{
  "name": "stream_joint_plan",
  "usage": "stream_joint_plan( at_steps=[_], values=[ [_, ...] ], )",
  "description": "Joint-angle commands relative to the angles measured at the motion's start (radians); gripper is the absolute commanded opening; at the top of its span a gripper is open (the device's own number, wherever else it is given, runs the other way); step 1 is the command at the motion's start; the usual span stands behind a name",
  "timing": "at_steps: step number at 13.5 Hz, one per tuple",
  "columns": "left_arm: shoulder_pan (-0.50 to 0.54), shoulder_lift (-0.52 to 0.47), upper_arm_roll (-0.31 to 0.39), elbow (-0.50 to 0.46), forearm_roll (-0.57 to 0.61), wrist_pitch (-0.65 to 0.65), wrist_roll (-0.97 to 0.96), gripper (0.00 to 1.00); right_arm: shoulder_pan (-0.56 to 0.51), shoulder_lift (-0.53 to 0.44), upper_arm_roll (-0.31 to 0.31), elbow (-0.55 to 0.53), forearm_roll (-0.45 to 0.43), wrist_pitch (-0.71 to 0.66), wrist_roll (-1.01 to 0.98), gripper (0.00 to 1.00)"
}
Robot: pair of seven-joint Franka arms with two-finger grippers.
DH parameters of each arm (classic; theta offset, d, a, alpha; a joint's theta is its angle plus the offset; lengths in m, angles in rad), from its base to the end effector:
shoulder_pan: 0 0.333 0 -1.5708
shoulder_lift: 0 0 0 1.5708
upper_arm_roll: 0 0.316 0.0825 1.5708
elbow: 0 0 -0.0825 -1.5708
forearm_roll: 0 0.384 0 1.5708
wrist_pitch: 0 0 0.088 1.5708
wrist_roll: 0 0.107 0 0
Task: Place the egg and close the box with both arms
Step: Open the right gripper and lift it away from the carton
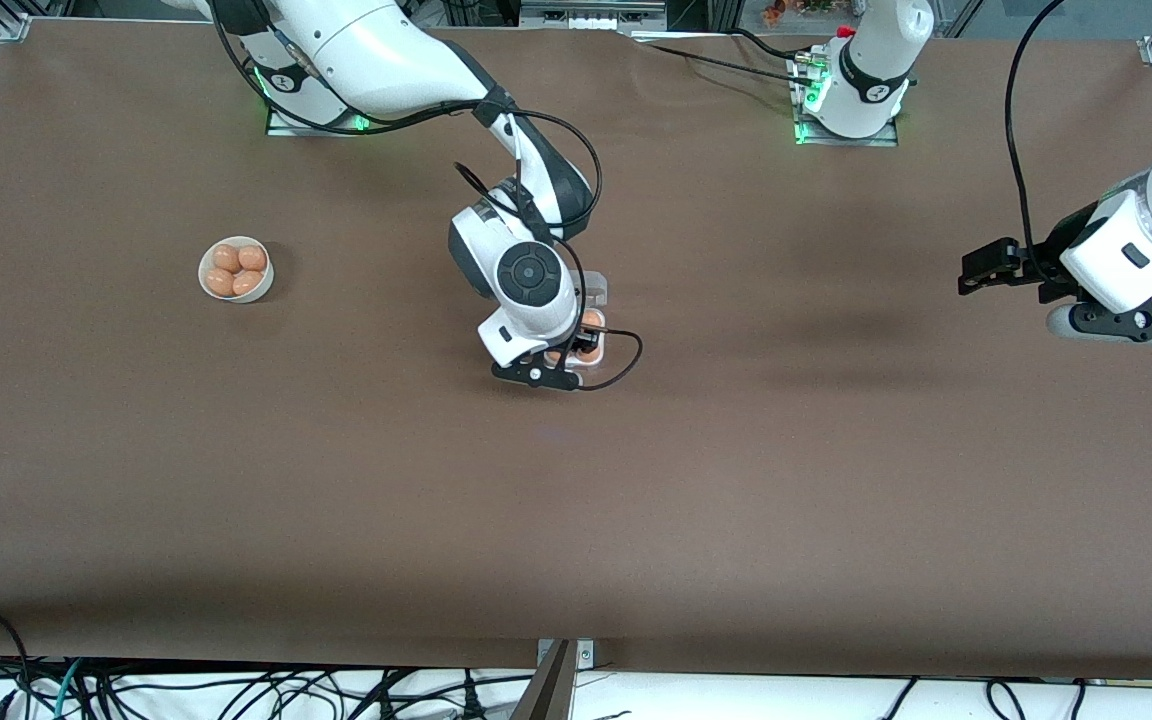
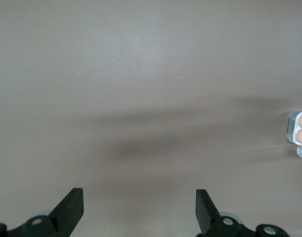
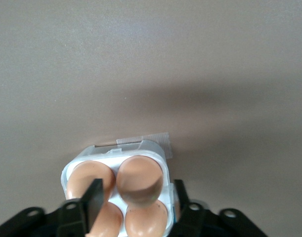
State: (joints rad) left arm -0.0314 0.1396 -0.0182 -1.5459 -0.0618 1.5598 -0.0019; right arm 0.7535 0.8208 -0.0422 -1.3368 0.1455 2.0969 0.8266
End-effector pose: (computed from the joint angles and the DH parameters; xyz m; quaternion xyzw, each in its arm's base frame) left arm 0.5895 -0.0353 0.5555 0.9973 -0.0222 -0.0636 0.0305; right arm 0.5474 0.4899 0.2326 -0.9945 0.0896 0.0535 0.0125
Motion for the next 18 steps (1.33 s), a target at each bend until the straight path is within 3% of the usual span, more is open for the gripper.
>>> stream_joint_plan(
  at_steps=[1,7,14,18],
  values=[
    [-0.004,-0.012,-0.005,-0.006,0.03,-0.007,0.002,1.0,0.003,-0.006,0.002,0.004,0.014,-0.011,0.009,1.0],
    [-0.004,-0.009,-0.006,-0.006,0.03,-0.006,0.002,1.0,-0.028,-0.029,-0.01,0.015,0.008,-0.02,-0.009,1.0],
    [-0.005,-0.002,-0.008,0.006,0.03,-0.004,0.002,1.0,-0.184,-0.071,-0.021,0.015,-0.003,-0.021,-0.113,1.0],
    [-0.005,-0.002,-0.008,0.02,0.03,-0.001,0.003,1.0,-0.203,-0.083,-0.14,-0.002,-0.003,-0.044,-0.203,1.0]
  ],
)
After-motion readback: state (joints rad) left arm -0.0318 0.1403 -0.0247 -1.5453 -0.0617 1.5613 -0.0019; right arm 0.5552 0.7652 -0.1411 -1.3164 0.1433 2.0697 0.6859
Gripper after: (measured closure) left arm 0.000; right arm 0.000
